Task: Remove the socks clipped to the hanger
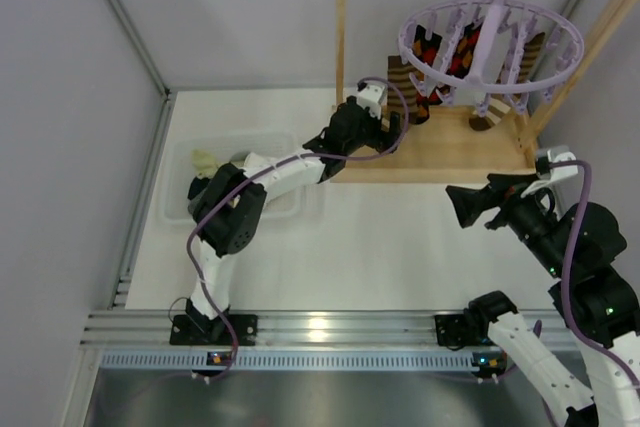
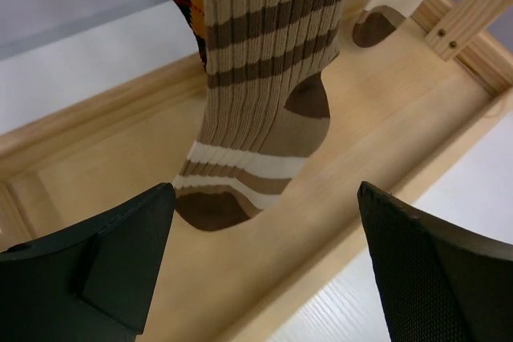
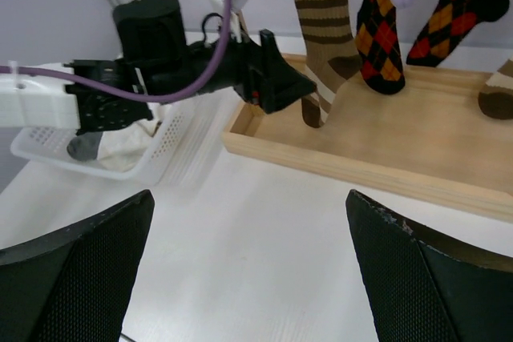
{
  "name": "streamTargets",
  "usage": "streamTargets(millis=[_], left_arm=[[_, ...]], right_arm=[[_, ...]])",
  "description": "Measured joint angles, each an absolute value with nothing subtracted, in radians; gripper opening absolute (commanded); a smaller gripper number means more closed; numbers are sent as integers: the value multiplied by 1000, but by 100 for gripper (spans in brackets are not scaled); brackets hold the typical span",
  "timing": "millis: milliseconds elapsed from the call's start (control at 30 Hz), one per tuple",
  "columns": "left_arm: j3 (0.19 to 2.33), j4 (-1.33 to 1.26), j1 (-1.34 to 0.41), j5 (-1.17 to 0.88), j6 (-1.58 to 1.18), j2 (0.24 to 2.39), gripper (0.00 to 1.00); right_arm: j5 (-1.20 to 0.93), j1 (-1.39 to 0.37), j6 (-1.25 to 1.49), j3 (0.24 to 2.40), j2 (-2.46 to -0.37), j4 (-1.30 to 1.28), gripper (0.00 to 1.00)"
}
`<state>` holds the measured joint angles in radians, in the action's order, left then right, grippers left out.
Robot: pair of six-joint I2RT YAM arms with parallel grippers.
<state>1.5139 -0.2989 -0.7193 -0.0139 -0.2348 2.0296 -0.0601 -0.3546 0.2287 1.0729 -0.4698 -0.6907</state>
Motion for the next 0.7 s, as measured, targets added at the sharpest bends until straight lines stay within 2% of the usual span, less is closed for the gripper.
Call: streamTargets(millis=[367, 600, 633, 667, 700], left_arm=[[1695, -420, -699, 16, -132, 2287, 99], [1887, -451, -655, 6, -119, 2458, 99], [1914, -455, -651, 16, -117, 2480, 97], [1940, -456, -649, 25, -116, 2499, 90], [1963, -459, -649, 38, -114, 2515, 72]], right_arm=[[-187, -355, 248, 1058, -458, -627, 99], [-269, -355, 274, 1019, -468, -598, 99], [-276, -355, 277, 1019, -470, -597, 99], [-280, -355, 280, 1019, -470, -594, 99], [-284, -355, 282, 1019, -469, -591, 99]])
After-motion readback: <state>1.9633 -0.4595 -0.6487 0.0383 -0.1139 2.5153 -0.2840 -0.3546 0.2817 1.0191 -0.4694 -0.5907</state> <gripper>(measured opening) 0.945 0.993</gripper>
